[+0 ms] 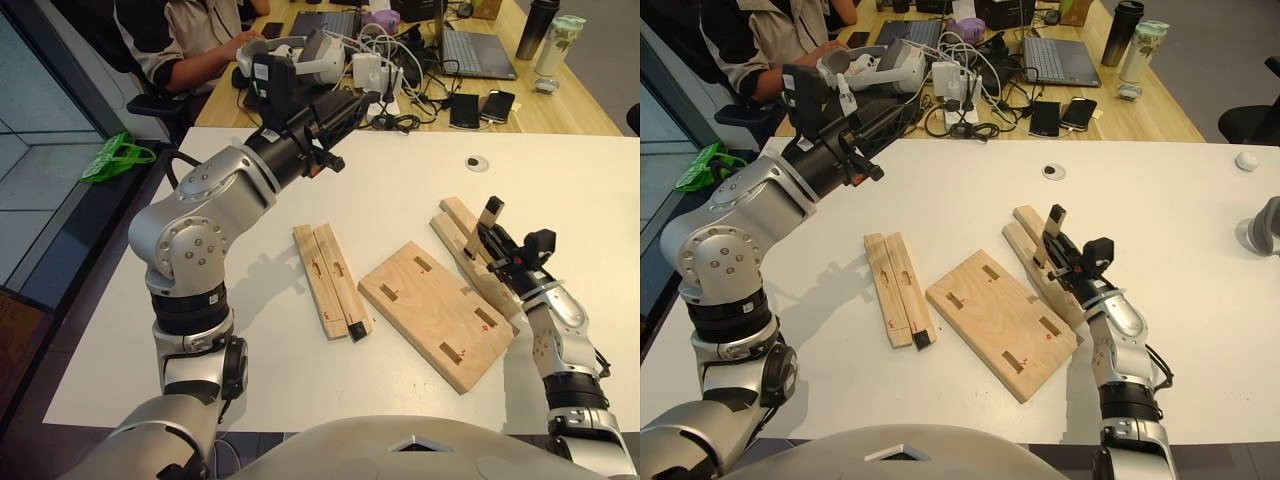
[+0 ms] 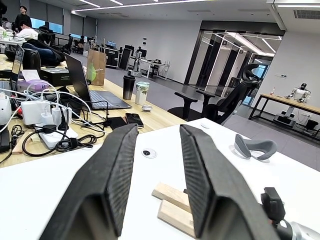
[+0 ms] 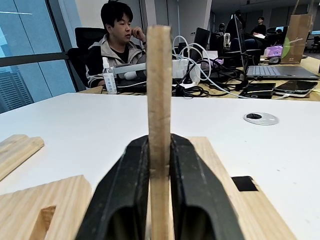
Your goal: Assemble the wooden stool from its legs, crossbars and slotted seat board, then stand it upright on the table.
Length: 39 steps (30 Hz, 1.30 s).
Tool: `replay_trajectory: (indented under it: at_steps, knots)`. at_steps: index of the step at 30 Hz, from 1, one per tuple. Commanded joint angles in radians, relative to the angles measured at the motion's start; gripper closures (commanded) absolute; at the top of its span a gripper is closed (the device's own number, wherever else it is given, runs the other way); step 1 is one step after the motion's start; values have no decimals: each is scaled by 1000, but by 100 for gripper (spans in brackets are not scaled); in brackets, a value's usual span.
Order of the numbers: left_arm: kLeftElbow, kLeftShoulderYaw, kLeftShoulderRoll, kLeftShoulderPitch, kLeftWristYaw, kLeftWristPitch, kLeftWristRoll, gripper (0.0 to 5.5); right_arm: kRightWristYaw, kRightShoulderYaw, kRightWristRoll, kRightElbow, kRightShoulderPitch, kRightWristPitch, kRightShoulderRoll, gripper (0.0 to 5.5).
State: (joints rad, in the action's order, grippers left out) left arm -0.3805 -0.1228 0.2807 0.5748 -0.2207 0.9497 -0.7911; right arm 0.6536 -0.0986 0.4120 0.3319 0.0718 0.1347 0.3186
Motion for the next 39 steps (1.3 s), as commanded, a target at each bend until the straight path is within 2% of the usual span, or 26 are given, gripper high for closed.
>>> replay_trajectory:
  at_steps: [1,7,15,22,24,28,31,33,35,39]
  knots:
    - [8,12,3,19,-3,-6,16,395,5,57,-71,109,51,-68,-20,512]
    - [8,15,5,19,-10,-3,24,395,-2,72,-114,158,104,-44,-24,512]
    - [-7,16,2,8,-6,2,25,395,15,38,-83,29,82,-90,-12,360]
    - [-13,10,5,0,1,5,25,395,29,-50,46,-285,84,-267,73,253]
    - [-13,10,4,-1,1,3,25,395,13,-73,112,-374,128,-352,90,218]
    - [-12,12,-1,2,5,-1,26,395,-127,-79,199,-420,357,-545,56,154]
    - [-12,7,-7,7,12,0,21,395,-381,-39,103,-383,538,-675,-12,146]
    - [-13,-7,-17,3,27,-2,16,395,-497,38,12,-373,572,-832,-16,146]
    - [-13,-6,-21,-1,32,-5,17,395,-427,118,-8,-371,523,-843,-12,146]
    - [-11,-2,-20,-2,31,-6,22,395,-416,120,-8,-373,489,-880,-41,146]
